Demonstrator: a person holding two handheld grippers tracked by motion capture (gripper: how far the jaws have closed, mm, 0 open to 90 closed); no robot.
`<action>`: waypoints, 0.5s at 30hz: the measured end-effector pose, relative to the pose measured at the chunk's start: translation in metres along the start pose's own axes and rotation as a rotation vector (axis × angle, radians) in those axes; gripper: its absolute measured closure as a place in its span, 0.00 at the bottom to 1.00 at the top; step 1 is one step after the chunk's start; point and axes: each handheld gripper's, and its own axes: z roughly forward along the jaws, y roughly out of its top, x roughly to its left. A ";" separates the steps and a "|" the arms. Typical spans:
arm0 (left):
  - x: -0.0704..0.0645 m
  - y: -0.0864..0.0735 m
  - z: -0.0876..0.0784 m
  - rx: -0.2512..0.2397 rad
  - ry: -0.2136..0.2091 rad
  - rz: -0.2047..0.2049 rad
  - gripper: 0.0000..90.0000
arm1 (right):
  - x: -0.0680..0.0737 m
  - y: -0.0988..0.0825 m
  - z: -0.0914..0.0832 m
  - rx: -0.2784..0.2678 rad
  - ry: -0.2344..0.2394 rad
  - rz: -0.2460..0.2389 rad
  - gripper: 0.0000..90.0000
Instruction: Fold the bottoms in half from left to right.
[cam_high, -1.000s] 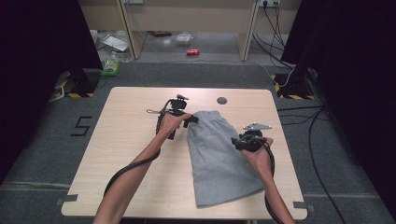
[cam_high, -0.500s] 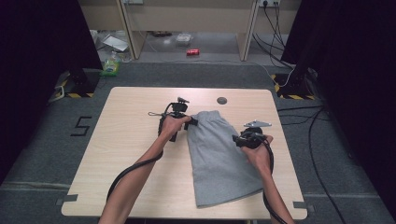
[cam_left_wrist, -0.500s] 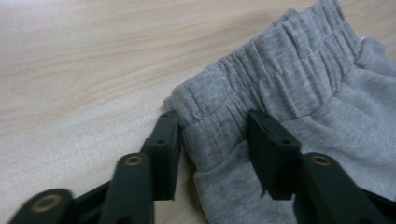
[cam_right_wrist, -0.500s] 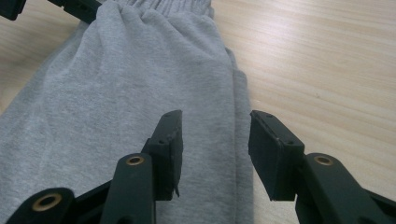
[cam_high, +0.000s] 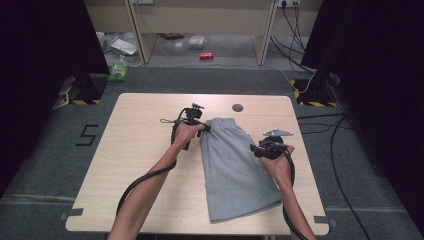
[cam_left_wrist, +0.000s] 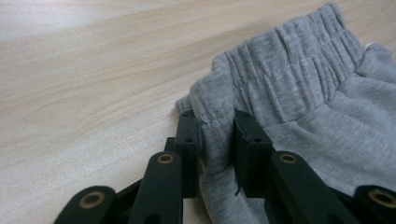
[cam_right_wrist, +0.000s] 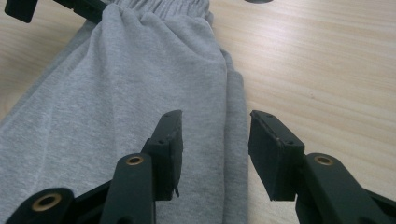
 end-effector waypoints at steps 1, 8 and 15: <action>0.000 0.000 0.000 0.000 -0.001 -0.001 0.81 | 0.000 0.001 0.000 -0.003 0.000 0.000 0.61; 0.000 0.001 0.001 0.003 0.003 0.009 0.81 | 0.010 0.001 -0.003 -0.008 0.013 -0.006 0.57; 0.002 0.005 0.003 0.001 0.018 0.007 0.81 | 0.051 -0.013 -0.028 -0.036 0.091 -0.054 0.52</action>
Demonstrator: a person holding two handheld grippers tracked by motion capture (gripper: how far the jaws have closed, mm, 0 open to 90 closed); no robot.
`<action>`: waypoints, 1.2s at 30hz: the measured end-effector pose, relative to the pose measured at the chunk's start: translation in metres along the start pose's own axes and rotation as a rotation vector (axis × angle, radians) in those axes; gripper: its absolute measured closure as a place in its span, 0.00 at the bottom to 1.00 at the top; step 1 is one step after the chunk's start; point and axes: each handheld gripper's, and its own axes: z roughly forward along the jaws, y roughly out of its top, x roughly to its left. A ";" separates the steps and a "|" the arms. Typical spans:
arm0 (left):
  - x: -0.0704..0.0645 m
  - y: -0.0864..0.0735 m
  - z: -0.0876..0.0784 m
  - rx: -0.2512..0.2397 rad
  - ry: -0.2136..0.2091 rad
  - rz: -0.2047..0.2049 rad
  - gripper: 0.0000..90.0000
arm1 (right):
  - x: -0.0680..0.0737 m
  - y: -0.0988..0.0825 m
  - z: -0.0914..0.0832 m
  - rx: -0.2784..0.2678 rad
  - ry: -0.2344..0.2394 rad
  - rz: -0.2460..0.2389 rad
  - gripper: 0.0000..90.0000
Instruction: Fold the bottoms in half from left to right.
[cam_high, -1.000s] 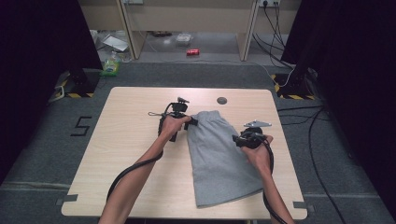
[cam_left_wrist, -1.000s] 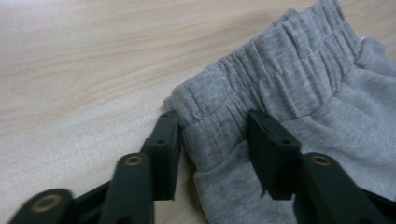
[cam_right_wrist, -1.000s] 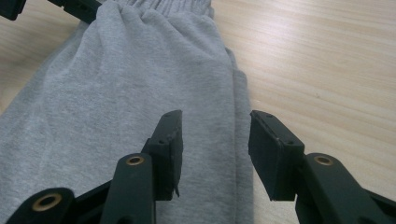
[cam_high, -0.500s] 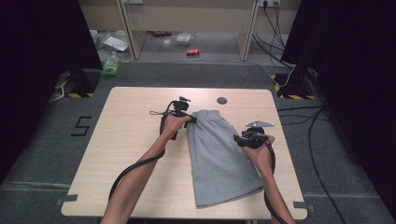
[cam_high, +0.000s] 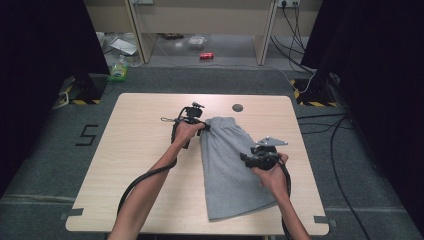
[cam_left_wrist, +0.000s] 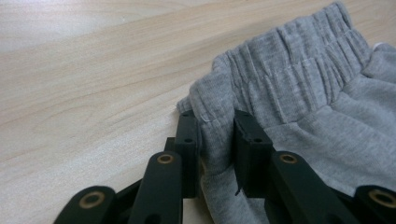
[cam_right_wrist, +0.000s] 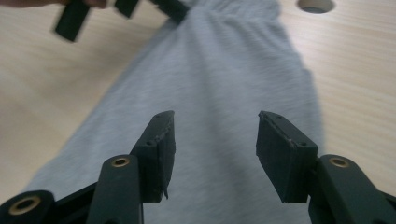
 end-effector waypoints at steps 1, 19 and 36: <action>0.000 0.001 0.000 0.001 0.004 0.004 0.81 | 0.007 -0.003 -0.003 -0.001 0.013 -0.005 0.52; -0.002 0.003 0.002 0.005 0.020 0.013 0.81 | 0.114 -0.062 -0.013 0.049 0.189 -0.103 0.49; -0.003 0.003 0.003 0.003 0.031 0.019 0.81 | 0.153 -0.089 -0.002 0.131 0.160 -0.275 0.69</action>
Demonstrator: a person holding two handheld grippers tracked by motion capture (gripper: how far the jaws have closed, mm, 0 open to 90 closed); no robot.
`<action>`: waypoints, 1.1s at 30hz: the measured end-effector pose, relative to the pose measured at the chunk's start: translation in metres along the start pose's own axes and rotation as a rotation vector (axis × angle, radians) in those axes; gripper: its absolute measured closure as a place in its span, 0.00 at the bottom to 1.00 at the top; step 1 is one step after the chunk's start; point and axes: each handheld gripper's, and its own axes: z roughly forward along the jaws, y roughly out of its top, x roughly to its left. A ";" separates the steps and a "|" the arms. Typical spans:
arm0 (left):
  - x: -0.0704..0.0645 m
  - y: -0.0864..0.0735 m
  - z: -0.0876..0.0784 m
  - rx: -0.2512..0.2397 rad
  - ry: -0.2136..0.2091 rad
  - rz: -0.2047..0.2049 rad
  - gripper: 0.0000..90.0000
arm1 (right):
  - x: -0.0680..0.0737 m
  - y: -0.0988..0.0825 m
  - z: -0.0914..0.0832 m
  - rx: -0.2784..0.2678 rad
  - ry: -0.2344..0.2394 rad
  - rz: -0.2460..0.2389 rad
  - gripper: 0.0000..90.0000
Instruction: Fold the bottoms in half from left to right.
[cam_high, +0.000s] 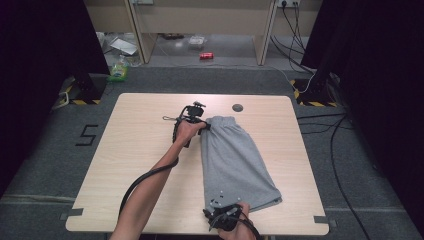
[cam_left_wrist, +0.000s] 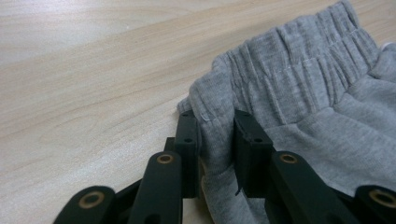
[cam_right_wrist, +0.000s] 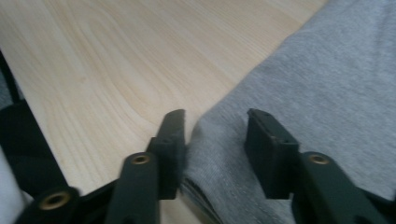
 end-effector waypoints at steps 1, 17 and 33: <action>0.000 0.000 0.000 0.000 0.001 0.000 0.81 | 0.001 0.000 -0.001 0.003 -0.009 0.010 0.74; 0.005 0.001 -0.006 0.005 0.002 0.026 0.85 | -0.002 0.015 0.012 -0.007 0.078 -0.007 0.95; 0.053 -0.015 -0.039 0.055 0.022 0.040 0.86 | 0.042 0.064 0.051 -0.031 0.224 -0.091 0.95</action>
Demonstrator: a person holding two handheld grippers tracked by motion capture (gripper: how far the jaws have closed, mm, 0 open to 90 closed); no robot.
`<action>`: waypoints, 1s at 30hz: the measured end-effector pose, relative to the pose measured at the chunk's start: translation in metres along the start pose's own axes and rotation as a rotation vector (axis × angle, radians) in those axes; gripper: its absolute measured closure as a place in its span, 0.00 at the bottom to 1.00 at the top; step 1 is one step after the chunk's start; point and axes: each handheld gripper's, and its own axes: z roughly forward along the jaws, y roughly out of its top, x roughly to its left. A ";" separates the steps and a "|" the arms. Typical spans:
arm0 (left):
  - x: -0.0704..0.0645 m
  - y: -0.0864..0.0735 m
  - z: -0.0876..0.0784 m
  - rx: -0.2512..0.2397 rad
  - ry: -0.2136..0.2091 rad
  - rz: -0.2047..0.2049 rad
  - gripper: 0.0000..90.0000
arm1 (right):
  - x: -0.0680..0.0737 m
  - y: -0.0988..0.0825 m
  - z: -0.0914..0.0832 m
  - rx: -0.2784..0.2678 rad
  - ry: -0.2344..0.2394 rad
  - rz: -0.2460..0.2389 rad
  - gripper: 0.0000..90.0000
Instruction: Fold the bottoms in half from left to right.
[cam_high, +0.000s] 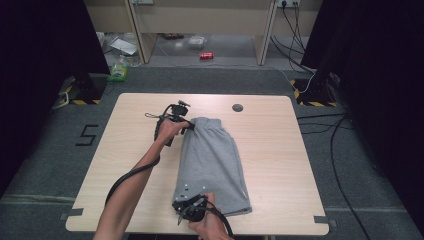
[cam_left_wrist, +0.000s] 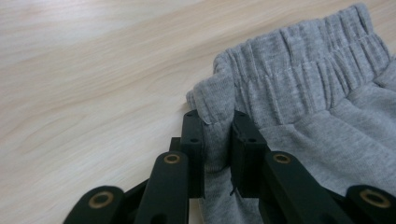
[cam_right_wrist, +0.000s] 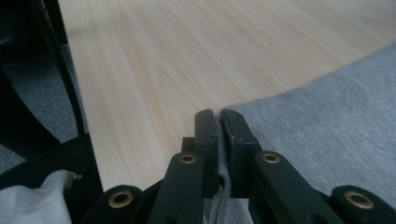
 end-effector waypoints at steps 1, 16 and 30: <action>0.003 -0.002 -0.003 0.002 0.003 0.002 0.86 | 0.002 0.002 0.003 -0.001 0.012 0.010 0.95; 0.024 -0.017 -0.010 -0.021 0.000 -0.050 0.79 | 0.008 0.014 0.018 -0.017 0.076 0.038 0.72; 0.028 -0.022 -0.009 -0.039 -0.013 -0.075 0.74 | -0.047 0.032 -0.026 -0.092 -0.089 0.077 0.65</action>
